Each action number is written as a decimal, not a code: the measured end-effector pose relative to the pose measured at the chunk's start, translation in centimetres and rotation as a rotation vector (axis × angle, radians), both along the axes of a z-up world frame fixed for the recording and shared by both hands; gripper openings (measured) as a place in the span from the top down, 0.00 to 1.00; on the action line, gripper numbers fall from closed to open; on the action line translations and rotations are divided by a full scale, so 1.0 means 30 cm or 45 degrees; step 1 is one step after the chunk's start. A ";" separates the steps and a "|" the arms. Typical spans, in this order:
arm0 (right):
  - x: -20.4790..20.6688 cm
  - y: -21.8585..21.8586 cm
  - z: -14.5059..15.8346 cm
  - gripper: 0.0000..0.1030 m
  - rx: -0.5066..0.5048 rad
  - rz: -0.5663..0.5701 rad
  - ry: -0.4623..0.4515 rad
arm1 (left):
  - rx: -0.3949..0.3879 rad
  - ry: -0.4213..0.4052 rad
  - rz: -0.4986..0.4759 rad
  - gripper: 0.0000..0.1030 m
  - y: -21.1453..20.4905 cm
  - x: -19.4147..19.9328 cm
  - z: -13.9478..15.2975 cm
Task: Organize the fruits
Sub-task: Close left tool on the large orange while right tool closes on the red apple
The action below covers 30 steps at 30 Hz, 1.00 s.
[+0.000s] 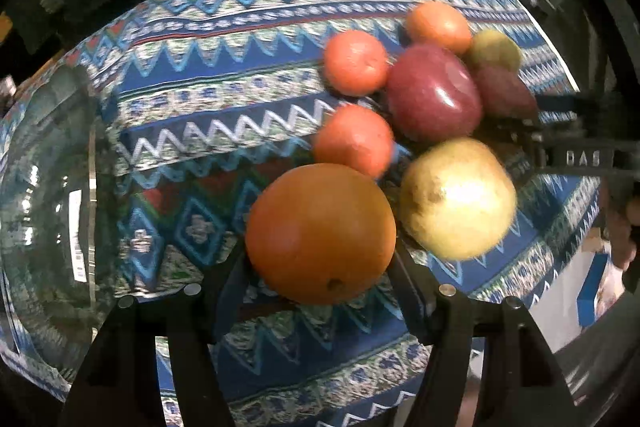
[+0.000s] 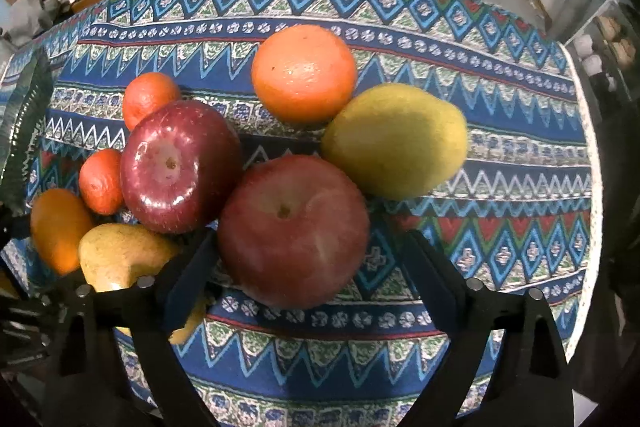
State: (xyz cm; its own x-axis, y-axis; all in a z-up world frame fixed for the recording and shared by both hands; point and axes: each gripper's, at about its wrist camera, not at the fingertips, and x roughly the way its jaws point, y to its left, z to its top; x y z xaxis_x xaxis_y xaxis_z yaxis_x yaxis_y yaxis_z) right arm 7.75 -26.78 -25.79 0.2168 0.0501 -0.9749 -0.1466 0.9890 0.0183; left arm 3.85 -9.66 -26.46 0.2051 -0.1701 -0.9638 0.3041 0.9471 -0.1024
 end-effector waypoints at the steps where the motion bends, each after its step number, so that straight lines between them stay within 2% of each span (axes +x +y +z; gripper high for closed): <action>1: 0.005 0.006 -0.009 0.18 0.007 0.000 0.008 | -0.008 0.000 0.016 0.34 0.008 0.008 0.001; 4: 0.028 0.017 -0.035 0.19 0.015 -0.003 0.033 | -0.029 -0.003 0.067 0.34 0.040 0.037 0.002; 7: 0.038 0.024 -0.064 0.26 0.045 -0.007 0.059 | -0.027 -0.016 0.086 0.34 0.053 0.046 0.006; 15: 0.033 0.040 -0.101 0.28 0.002 0.007 -0.026 | -0.002 -0.041 0.095 0.34 0.056 0.063 0.018; 20: -0.034 0.023 -0.038 0.28 -0.011 0.000 -0.118 | -0.006 -0.058 0.114 0.34 0.061 0.074 0.037; 30: -0.062 0.018 0.090 0.28 -0.034 -0.040 -0.244 | 0.000 -0.146 0.153 0.34 0.089 0.063 0.112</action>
